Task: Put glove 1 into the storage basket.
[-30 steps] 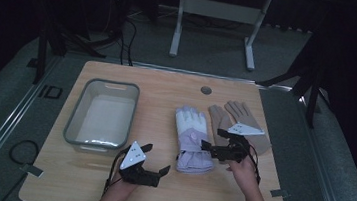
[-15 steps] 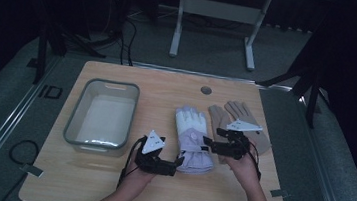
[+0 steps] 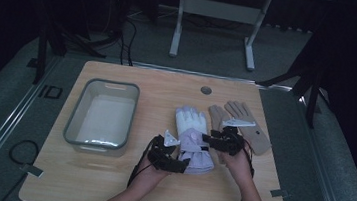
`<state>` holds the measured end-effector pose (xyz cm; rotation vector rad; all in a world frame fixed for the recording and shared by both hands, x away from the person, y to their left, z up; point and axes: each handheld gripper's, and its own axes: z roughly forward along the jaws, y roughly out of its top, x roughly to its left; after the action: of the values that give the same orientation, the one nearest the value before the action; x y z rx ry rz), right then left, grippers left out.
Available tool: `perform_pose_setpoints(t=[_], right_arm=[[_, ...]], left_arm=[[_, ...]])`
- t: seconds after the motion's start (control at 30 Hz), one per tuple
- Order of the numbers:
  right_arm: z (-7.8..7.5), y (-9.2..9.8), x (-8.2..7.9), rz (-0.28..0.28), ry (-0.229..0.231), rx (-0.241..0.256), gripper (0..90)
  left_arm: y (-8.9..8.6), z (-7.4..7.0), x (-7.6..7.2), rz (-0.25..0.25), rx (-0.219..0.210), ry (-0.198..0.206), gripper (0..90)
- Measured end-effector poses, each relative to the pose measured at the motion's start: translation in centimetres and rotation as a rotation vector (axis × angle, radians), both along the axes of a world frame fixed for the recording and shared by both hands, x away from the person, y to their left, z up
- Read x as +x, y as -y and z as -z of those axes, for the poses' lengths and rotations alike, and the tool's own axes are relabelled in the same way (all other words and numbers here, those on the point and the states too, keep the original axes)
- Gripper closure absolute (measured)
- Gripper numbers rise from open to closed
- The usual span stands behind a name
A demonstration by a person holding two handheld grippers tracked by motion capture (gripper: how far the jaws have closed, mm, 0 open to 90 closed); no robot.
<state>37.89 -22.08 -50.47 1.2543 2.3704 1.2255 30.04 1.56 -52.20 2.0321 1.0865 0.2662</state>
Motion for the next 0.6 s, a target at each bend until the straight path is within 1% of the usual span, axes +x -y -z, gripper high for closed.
perform_pose_setpoints(t=[0.03, 0.07, 0.1, 0.13, 0.2, 0.27, 0.33, 0.4, 0.47, 0.53, 0.6], right_arm=[[0.3, -0.1, 0.1, 0.000, -0.010, -0.002, 48.7], [0.3, -0.1, 0.1, 0.000, -0.010, -0.002, 48.7], [0.7, -0.3, 0.2, -0.004, -0.025, -0.006, 47.3], [1.4, -0.5, 0.5, 0.001, -0.048, -0.019, 44.9], [2.2, -0.6, 0.8, 0.004, -0.095, -0.019, 41.7], [2.9, -0.7, 1.2, -0.001, -0.138, -0.026, 41.3], [3.4, -0.5, 1.5, -0.010, -0.181, -0.013, 41.6], [3.7, -0.2, 1.9, -0.022, -0.237, 0.008, 43.5], [3.9, -0.1, 2.2, -0.041, -0.261, 0.024, 47.8], [4.0, -0.2, 2.3, -0.064, -0.269, 0.033, 56.8], [3.9, -0.4, 2.1, -0.078, -0.263, 0.022, 64.5]], left_arm=[[0.0, 0.2, 0.1, -0.005, -0.003, -0.006, 14.9], [0.0, 0.2, 0.1, -0.005, -0.003, -0.006, 14.9], [0.1, 0.6, 0.4, -0.005, -0.004, -0.025, 14.9], [0.1, 0.7, 0.5, -0.004, -0.004, -0.031, 14.8], [0.1, 1.0, 0.6, 0.000, 0.002, -0.037, 14.8], [0.1, 1.4, 0.6, -0.001, 0.004, -0.048, 14.8], [0.0, 1.8, 0.7, 0.000, 0.000, -0.062, 14.8], [-0.1, 2.1, 0.8, -0.001, -0.009, -0.074, 14.9], [-0.1, 2.2, 0.8, 0.001, -0.008, -0.075, 14.8], [-0.1, 2.3, 0.9, 0.004, -0.009, -0.084, 14.9], [-0.1, 2.6, 0.9, 0.005, -0.011, -0.094, 14.9]])
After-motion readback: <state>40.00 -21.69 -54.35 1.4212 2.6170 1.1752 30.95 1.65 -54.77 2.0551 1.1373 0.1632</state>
